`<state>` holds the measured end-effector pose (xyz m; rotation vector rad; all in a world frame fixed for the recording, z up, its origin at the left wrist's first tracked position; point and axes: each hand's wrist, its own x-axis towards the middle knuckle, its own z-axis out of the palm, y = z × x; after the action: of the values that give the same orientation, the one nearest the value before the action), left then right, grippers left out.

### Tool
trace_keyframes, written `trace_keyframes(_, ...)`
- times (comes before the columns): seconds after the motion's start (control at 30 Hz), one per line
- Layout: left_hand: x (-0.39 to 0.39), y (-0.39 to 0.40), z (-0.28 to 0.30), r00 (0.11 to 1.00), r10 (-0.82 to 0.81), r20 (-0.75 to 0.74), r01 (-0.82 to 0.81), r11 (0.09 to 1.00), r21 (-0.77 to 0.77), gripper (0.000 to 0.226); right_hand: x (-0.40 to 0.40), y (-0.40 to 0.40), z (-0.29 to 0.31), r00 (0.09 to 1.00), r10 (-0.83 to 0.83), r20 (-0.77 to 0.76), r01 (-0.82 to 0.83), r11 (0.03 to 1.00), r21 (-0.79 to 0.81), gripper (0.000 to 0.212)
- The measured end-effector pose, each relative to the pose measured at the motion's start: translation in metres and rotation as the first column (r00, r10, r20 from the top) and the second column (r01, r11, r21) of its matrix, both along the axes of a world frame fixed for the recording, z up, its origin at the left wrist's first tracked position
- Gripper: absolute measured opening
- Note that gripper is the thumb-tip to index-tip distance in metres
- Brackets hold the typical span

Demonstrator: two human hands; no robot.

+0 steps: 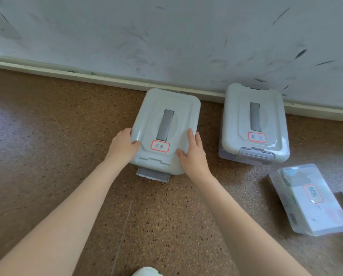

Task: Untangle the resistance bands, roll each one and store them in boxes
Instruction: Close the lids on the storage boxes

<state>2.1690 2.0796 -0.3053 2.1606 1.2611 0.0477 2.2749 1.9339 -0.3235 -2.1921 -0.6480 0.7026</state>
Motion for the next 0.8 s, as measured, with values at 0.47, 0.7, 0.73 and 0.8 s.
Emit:
trace_keyframes(0.47,-0.028,-0.059,0.019,0.87,-0.434,-0.236,0.132,0.665,-0.735,0.02,-0.008,-0.132,0.021,0.988,0.154,0.012,-0.148,0.965,-0.214,0.067)
trace_keyframes(0.7,-0.028,-0.123,0.019,0.793,-0.586,-0.165,0.589,0.807,-0.034,0.082,-0.045,-0.174,0.026,0.587,0.728,0.354,-0.508,0.672,-0.539,0.096)
trace_keyframes(0.73,-0.03,-0.131,0.016,0.725,-0.658,-0.204,0.659,0.749,-0.071,0.086,-0.051,-0.176,0.02,0.52,0.789,0.328,-0.523,0.598,-0.608,0.106)
trace_keyframes(0.8,-0.035,-0.137,0.008,0.631,-0.718,-0.294,0.719,0.684,-0.128,0.088,-0.056,-0.178,0.012,0.473,0.809,0.349,-0.462,0.565,-0.683,0.112)
